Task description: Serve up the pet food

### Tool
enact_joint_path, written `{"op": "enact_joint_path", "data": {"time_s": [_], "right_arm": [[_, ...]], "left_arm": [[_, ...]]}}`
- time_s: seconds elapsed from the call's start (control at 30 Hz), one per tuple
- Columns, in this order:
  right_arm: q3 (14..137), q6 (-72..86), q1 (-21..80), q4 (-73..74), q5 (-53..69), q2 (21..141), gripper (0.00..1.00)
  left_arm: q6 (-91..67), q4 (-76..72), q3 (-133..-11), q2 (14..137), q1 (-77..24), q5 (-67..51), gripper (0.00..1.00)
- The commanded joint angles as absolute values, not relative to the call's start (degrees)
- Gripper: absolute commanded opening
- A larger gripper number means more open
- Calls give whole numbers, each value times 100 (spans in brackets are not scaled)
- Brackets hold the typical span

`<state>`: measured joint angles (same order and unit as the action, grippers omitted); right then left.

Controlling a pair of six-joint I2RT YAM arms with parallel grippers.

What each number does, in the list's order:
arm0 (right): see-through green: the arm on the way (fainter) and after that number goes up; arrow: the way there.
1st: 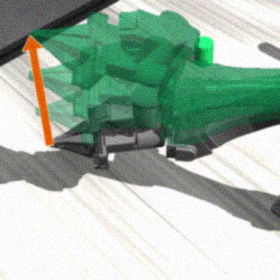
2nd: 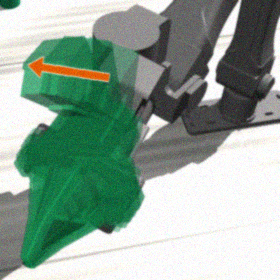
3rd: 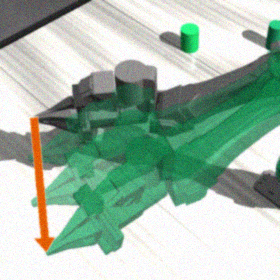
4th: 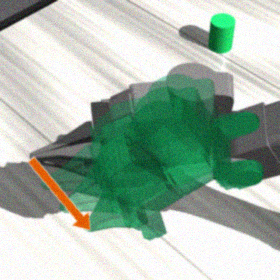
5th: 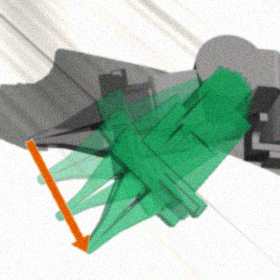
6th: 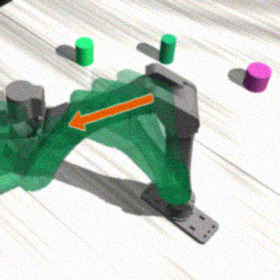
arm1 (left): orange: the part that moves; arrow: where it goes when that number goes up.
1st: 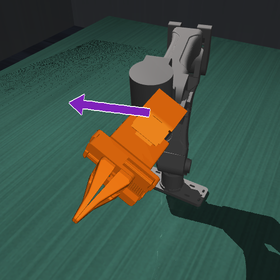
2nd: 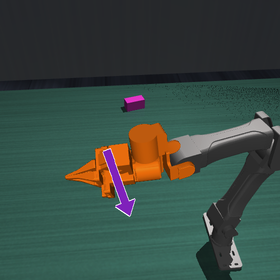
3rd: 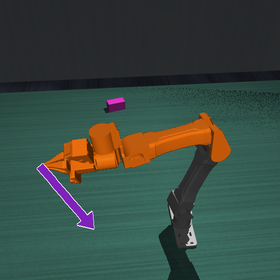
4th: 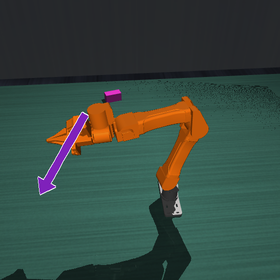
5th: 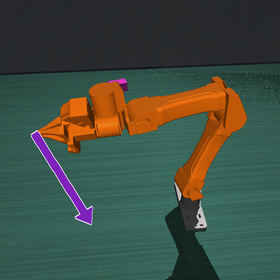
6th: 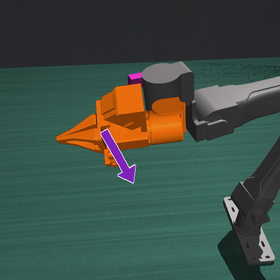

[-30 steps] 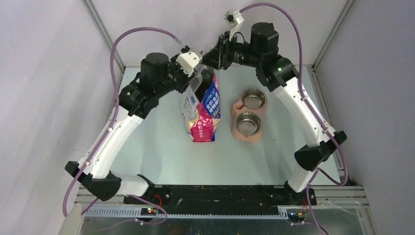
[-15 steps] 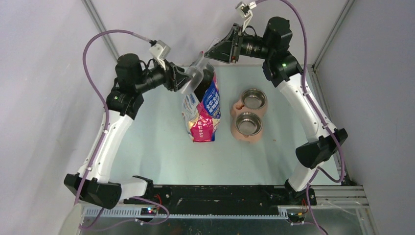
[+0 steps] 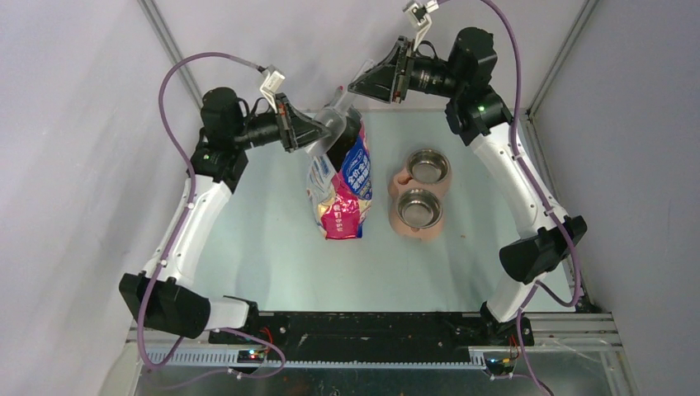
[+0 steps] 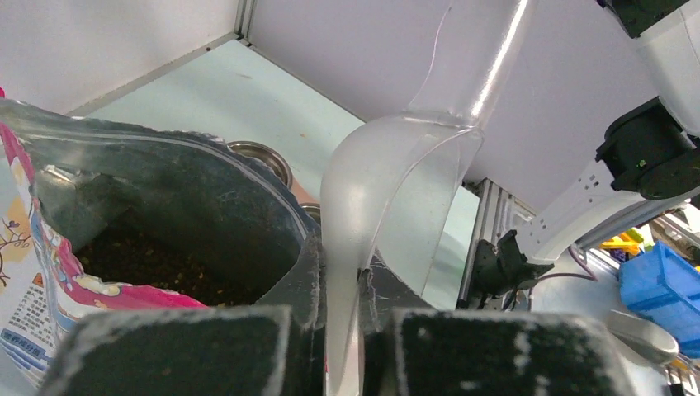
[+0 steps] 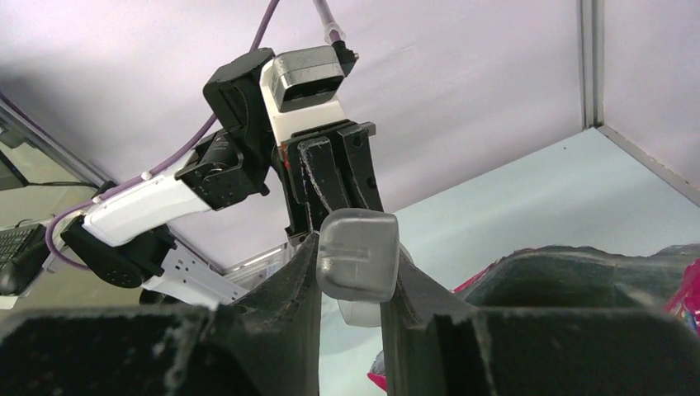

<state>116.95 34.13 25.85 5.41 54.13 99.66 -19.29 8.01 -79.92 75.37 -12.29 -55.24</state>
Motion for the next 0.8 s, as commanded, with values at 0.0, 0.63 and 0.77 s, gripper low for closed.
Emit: {"op": "enact_joint_path", "data": {"time_s": [0.0,0.63,0.77], "right_arm": [[11660,3268,2628,460,5565,9844,5],[11904,248,1333,4630,6792,9520,68],[11698,-830,1461,5156,6540,9234,68]], "left_arm": [[-2275,494,-7961,7488,-1181,-5770,0],[1598,3555,-8347,7035,-1288,-4694,0],[2137,3843,-8534,7053,-1557,-4489,0]]}}
